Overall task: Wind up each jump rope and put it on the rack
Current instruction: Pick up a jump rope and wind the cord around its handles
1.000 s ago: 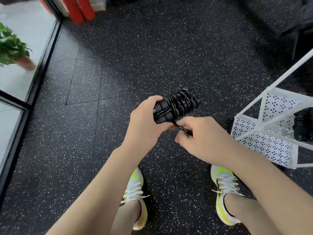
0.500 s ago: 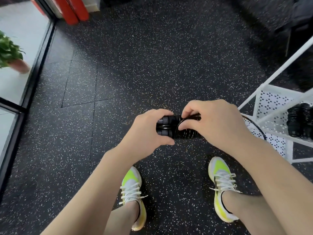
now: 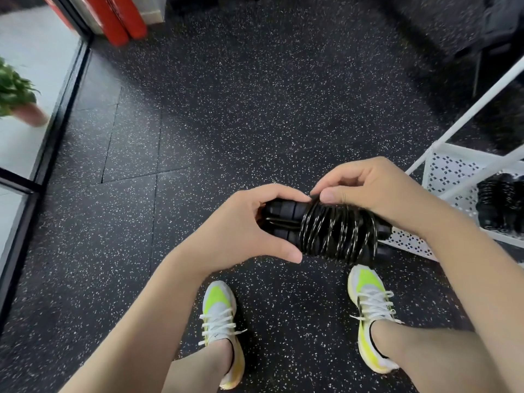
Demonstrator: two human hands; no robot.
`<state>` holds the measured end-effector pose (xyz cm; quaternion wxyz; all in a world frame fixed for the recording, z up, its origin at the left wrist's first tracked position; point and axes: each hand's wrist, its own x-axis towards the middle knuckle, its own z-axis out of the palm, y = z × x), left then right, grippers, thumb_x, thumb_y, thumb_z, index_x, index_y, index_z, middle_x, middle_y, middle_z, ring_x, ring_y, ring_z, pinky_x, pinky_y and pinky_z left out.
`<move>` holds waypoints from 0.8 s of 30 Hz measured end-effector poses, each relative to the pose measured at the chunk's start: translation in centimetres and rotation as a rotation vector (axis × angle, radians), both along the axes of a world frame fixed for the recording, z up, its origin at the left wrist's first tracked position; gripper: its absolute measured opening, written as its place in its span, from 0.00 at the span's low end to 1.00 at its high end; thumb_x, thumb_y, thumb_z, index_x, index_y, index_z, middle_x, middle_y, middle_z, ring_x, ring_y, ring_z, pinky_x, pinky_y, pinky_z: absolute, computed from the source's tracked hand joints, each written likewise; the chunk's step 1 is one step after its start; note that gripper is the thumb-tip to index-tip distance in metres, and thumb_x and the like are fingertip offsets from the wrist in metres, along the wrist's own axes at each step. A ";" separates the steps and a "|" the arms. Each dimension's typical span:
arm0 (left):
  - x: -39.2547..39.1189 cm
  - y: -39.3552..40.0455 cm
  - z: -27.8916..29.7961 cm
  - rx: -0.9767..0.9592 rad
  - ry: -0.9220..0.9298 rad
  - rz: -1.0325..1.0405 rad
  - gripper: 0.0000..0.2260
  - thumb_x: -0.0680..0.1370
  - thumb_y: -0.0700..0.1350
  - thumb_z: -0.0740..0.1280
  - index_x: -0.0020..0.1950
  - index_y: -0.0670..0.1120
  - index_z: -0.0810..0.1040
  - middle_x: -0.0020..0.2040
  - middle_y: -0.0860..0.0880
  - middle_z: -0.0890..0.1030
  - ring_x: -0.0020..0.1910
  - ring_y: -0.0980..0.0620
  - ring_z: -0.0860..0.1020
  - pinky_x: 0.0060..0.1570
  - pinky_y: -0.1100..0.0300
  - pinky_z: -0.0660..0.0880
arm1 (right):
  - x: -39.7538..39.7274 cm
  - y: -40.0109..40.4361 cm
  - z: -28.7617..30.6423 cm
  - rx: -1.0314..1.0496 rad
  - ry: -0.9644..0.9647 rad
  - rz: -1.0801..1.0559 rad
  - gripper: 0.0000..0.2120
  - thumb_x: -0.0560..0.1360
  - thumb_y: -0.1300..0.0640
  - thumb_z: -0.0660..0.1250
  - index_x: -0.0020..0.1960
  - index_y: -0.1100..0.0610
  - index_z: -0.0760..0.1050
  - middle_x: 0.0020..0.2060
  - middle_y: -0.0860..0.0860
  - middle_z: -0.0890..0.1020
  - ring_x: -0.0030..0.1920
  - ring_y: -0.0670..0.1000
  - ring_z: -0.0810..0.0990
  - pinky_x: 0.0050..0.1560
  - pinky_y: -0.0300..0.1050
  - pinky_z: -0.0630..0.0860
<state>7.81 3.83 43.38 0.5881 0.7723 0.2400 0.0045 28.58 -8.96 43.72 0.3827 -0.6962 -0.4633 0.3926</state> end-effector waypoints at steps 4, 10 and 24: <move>0.0 0.4 0.0 -0.145 -0.109 0.017 0.32 0.62 0.31 0.83 0.61 0.53 0.82 0.55 0.50 0.85 0.54 0.51 0.83 0.59 0.51 0.80 | 0.4 -0.1 -0.2 0.073 0.342 0.048 0.07 0.71 0.53 0.71 0.46 0.48 0.87 0.41 0.53 0.87 0.39 0.48 0.84 0.40 0.38 0.81; 0.8 0.2 -1.1 -0.466 -0.351 0.135 0.31 0.62 0.30 0.78 0.63 0.46 0.81 0.60 0.45 0.83 0.56 0.46 0.83 0.56 0.54 0.79 | -0.3 0.7 -4.3 -0.069 0.351 -0.058 0.05 0.78 0.62 0.69 0.48 0.56 0.83 0.38 0.62 0.82 0.38 0.49 0.80 0.55 0.54 0.83; 2.0 -0.6 -2.2 -0.038 -0.250 0.671 0.29 0.66 0.43 0.83 0.65 0.56 0.79 0.57 0.55 0.85 0.56 0.52 0.84 0.62 0.48 0.79 | -7.5 1.8 -3.2 -0.097 0.216 -0.192 0.14 0.85 0.51 0.56 0.45 0.52 0.74 0.27 0.43 0.70 0.27 0.47 0.66 0.32 0.49 0.66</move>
